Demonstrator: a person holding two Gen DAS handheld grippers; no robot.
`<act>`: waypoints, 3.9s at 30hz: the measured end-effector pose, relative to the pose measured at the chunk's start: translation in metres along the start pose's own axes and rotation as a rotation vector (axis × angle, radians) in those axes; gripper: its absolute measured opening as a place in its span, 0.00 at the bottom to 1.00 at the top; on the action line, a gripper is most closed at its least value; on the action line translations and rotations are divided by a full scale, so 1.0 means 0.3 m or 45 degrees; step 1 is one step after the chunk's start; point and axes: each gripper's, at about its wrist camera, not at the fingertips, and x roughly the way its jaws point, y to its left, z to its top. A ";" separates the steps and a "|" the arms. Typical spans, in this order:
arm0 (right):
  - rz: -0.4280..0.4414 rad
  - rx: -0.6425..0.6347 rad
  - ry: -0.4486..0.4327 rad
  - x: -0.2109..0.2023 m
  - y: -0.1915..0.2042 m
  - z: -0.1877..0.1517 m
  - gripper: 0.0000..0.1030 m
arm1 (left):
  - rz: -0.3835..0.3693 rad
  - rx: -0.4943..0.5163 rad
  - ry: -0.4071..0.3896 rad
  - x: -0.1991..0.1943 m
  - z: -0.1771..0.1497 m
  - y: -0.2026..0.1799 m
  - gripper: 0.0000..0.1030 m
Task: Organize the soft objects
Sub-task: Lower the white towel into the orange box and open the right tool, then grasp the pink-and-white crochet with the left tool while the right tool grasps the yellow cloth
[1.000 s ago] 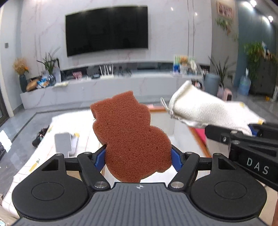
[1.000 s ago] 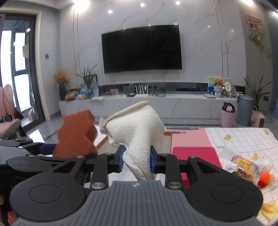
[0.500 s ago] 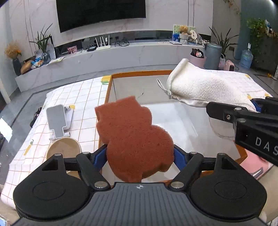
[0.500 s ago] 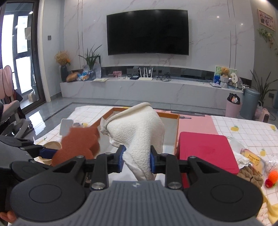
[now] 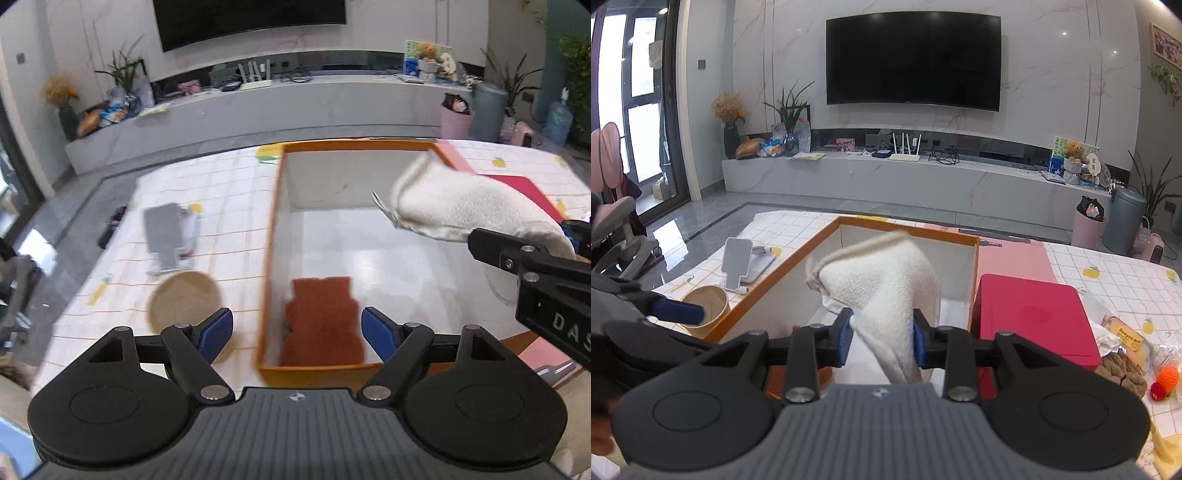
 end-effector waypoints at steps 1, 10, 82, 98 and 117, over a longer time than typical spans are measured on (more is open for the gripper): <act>0.004 0.005 0.013 0.007 0.002 0.003 0.31 | 0.039 0.012 -0.017 -0.014 -0.003 0.006 0.90; 0.036 -0.049 0.234 0.159 0.056 0.030 0.19 | 0.110 -0.031 -0.057 -0.068 0.001 0.090 0.90; 0.298 -0.129 0.703 0.370 0.084 0.151 0.64 | 0.056 -0.115 -0.191 -0.255 0.054 0.057 0.91; 0.229 0.073 0.356 -0.083 -0.293 0.201 0.68 | -0.063 0.013 -0.271 -0.384 0.035 -0.233 0.91; -0.197 0.197 0.429 -0.097 -0.987 -0.285 0.71 | -0.516 0.713 -0.255 -0.043 -0.181 -0.824 0.97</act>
